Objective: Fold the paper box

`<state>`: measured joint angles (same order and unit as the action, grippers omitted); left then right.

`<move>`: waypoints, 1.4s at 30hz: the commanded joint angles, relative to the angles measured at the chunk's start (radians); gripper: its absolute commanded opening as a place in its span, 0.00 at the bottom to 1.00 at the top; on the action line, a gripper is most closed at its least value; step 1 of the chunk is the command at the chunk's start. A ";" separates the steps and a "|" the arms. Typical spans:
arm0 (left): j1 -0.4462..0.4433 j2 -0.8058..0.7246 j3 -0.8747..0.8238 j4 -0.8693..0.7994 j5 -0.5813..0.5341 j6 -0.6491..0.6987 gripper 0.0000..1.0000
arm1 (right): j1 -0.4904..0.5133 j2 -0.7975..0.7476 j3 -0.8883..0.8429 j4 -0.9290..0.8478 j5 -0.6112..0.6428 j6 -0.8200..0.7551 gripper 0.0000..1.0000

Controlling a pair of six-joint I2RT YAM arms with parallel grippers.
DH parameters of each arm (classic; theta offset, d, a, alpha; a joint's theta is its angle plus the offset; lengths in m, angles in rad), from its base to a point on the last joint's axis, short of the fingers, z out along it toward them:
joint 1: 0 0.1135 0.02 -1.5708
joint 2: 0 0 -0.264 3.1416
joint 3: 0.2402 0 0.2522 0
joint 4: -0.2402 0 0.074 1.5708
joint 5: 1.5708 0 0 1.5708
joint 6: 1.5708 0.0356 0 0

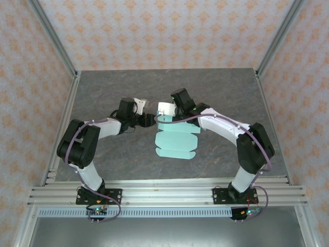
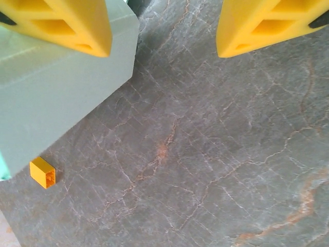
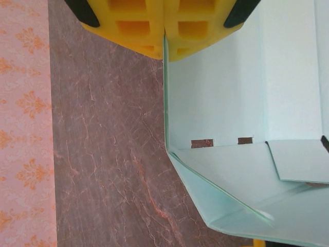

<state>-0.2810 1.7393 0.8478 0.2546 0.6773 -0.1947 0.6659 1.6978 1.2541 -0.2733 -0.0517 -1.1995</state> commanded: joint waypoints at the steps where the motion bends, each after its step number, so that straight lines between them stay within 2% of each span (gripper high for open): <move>1: -0.015 0.009 -0.022 0.060 0.051 0.043 0.56 | 0.000 0.004 -0.021 0.064 0.019 -0.043 0.00; 12: -0.028 0.008 -0.030 0.064 0.091 0.099 0.55 | -0.001 0.027 -0.079 0.183 0.052 -0.124 0.00; 21: -0.030 0.001 -0.049 0.092 0.114 0.118 0.54 | -0.011 0.018 -0.098 0.212 0.051 -0.143 0.00; 28: -0.030 -0.004 -0.065 0.113 0.125 0.130 0.54 | -0.011 -0.017 -0.190 0.359 0.050 -0.178 0.00; 38: -0.035 0.011 -0.062 0.126 0.173 0.167 0.53 | -0.005 -0.037 -0.267 0.469 0.078 -0.228 0.00; 42: -0.041 0.018 -0.050 0.115 0.196 0.181 0.53 | -0.003 -0.043 -0.266 0.463 0.070 -0.209 0.00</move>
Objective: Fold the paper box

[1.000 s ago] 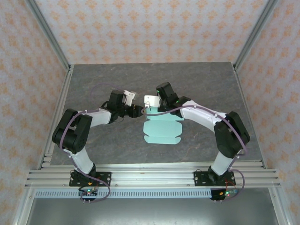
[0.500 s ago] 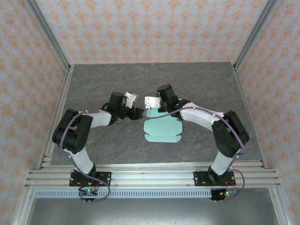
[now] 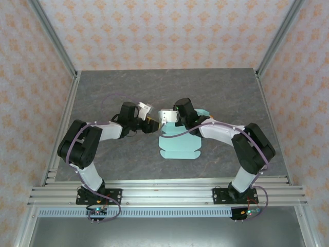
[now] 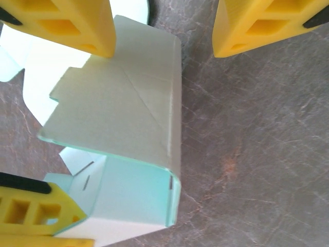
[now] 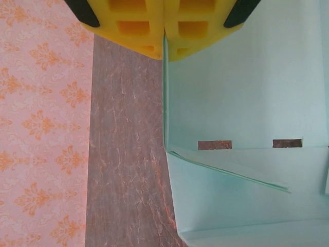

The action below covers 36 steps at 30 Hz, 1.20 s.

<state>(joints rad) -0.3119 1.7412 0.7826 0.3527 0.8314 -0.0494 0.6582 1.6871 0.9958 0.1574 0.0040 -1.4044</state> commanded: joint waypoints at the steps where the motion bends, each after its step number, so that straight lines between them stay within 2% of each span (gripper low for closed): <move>1: -0.010 0.018 0.016 0.017 0.046 0.037 0.53 | 0.004 -0.035 -0.008 0.031 0.014 -0.003 0.00; 7: -0.019 0.034 0.032 0.005 0.060 0.047 0.52 | 0.004 -0.043 -0.012 0.039 0.016 -0.005 0.00; 14: -0.032 0.038 0.029 -0.001 0.076 0.072 0.51 | 0.026 -0.059 -0.088 0.170 0.047 -0.054 0.00; 18: -0.032 0.030 0.015 0.013 0.059 0.064 0.51 | 0.029 -0.060 -0.102 0.183 0.063 -0.063 0.00; 24: -0.032 -0.008 -0.031 0.071 0.003 0.021 0.50 | 0.031 -0.080 -0.124 0.211 0.067 -0.065 0.00; 33: -0.029 -0.166 -0.166 0.176 -0.143 -0.022 0.53 | 0.034 -0.098 -0.136 0.214 0.064 -0.066 0.00; 36: -0.015 -0.225 -0.210 0.199 -0.222 -0.048 0.53 | 0.034 -0.103 -0.128 0.195 0.063 -0.064 0.00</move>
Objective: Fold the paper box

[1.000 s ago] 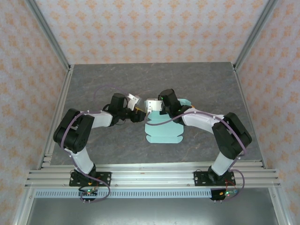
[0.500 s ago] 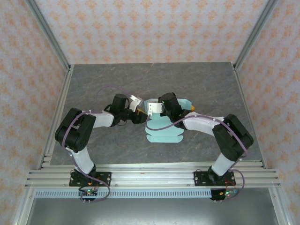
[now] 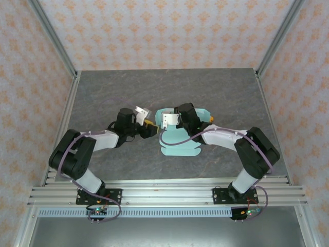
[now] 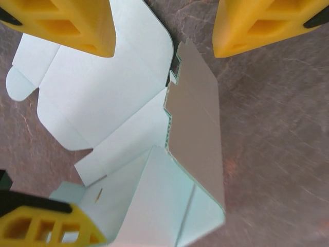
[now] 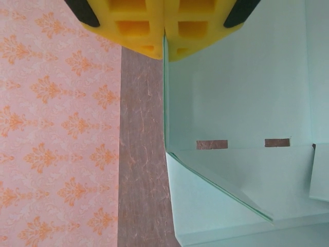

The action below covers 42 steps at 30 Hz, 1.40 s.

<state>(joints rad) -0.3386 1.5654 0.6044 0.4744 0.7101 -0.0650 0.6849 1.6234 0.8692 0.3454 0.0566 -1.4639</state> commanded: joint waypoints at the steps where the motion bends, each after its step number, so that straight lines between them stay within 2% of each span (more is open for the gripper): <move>1: 0.020 -0.065 -0.045 0.090 -0.136 -0.048 0.53 | 0.007 -0.040 0.002 0.001 0.013 -0.002 0.00; 5: 0.091 -0.078 -0.056 0.103 -0.273 -0.166 0.50 | 0.007 -0.035 0.008 -0.008 0.014 0.001 0.00; 8: 0.110 -0.030 0.033 -0.012 -0.301 -0.170 0.49 | 0.007 -0.030 0.010 -0.006 0.014 -0.001 0.00; 11: 0.110 0.065 0.137 -0.093 -0.223 -0.143 0.48 | 0.007 -0.027 0.016 -0.012 0.015 -0.001 0.00; 13: 0.107 0.122 0.185 -0.104 -0.132 -0.119 0.48 | 0.007 -0.021 0.022 -0.023 0.019 -0.001 0.00; 17: 0.063 0.174 0.245 -0.143 -0.026 -0.034 0.48 | 0.010 -0.005 0.027 -0.017 0.031 -0.026 0.00; 20: 0.032 0.188 0.266 -0.178 0.011 0.033 0.49 | 0.010 0.009 0.016 0.024 0.043 -0.055 0.00; 29: 0.018 0.217 0.299 -0.227 0.112 0.126 0.49 | 0.011 0.010 -0.001 0.060 0.020 -0.063 0.00; 42: 0.004 0.242 0.322 -0.243 0.234 0.196 0.49 | 0.000 -0.014 -0.015 0.026 -0.014 0.007 0.00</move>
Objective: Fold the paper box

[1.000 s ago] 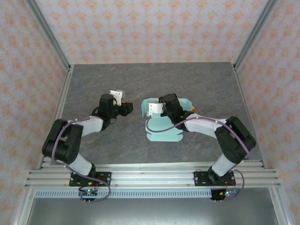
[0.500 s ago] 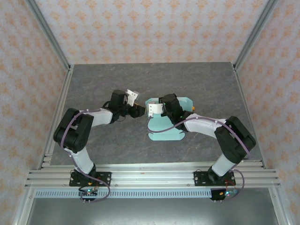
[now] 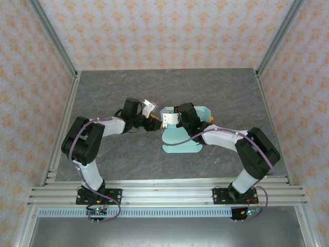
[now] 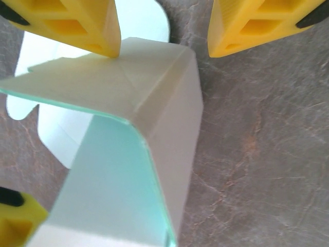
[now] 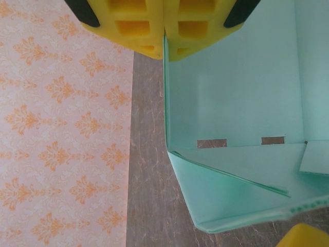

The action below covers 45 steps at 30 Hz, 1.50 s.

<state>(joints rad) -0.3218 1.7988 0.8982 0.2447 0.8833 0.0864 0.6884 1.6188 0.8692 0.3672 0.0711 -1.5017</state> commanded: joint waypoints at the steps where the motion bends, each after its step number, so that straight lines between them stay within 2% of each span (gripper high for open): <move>1: -0.013 0.010 0.030 -0.015 0.062 0.049 0.49 | -0.005 -0.012 -0.019 0.005 -0.036 0.054 0.00; 20: -0.020 0.057 0.101 -0.020 -0.015 0.032 0.47 | -0.005 -0.022 -0.035 0.014 -0.069 0.100 0.00; 32: -0.023 0.045 0.038 0.084 0.017 0.018 0.48 | 0.023 0.008 -0.076 0.131 -0.006 0.024 0.00; 38: -0.043 0.026 0.002 0.096 -0.025 0.029 0.48 | 0.043 0.031 -0.106 0.206 0.020 0.014 0.00; 45: -0.055 0.022 -0.067 0.192 -0.054 -0.008 0.47 | 0.054 0.060 -0.140 0.298 0.035 0.023 0.00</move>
<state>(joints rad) -0.3603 1.8503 0.8547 0.3580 0.8524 0.0978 0.7242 1.6672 0.7509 0.6033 0.1135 -1.4933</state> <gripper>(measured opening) 0.475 0.038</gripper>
